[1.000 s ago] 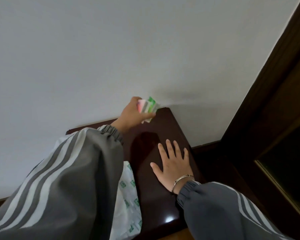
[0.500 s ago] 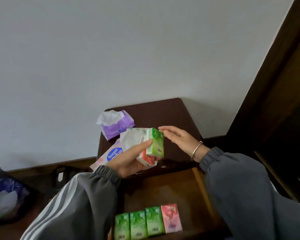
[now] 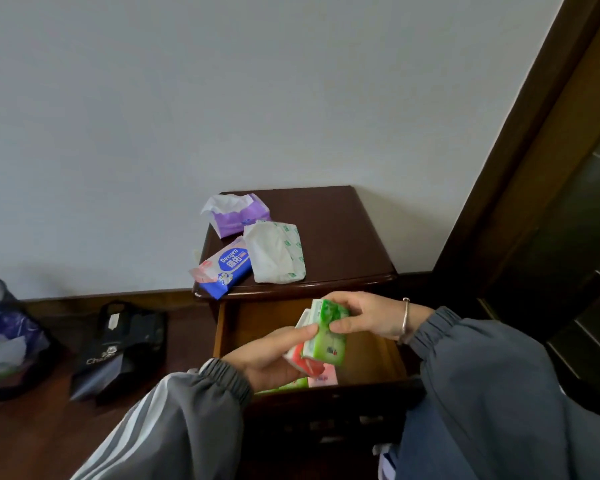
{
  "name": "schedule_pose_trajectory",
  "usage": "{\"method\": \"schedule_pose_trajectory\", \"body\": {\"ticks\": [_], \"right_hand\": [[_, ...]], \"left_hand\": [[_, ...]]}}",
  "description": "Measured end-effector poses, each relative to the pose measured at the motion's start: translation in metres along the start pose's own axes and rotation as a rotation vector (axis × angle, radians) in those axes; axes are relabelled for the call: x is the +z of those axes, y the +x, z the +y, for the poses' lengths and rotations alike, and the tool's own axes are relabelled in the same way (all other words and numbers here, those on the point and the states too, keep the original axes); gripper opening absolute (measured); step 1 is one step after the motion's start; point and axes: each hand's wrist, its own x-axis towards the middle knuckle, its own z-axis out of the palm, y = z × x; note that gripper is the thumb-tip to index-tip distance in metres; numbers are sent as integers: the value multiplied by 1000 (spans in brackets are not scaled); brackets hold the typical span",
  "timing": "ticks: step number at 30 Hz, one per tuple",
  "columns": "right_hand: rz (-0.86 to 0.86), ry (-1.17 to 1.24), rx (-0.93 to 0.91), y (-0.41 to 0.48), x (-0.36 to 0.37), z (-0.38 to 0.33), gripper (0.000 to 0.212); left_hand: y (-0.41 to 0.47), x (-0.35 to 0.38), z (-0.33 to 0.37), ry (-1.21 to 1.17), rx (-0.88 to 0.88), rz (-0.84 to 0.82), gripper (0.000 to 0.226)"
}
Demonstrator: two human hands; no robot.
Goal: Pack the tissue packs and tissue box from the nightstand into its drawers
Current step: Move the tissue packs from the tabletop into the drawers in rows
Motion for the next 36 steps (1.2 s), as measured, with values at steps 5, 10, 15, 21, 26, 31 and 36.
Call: {"method": "schedule_pose_trajectory", "body": {"ticks": [5, 10, 15, 21, 26, 31, 36], "right_hand": [[111, 170, 50, -4, 2, 29, 30], [365, 248, 205, -6, -24, 55, 41], [406, -189, 483, 3, -38, 71, 45], [374, -270, 558, 11, -37, 73, 42], [260, -451, 616, 12, -35, 76, 41], [170, -595, 604, 26, -17, 83, 44], [180, -659, 610, 30, -3, 100, 58]], "left_hand": [[0, 4, -19, 75, 11, 197, 56], [-9, -30, -32, 571, 214, 996, 39], [-23, -77, -47, 1019, -3, 1283, 52], [-21, -91, -68, 1080, -277, 1181, 58], [-18, -90, -69, 1112, -281, 1194, 59], [-19, -89, -70, 1144, -289, 1208, 60], [-19, -89, -71, 1168, -283, 1215, 59]]}}
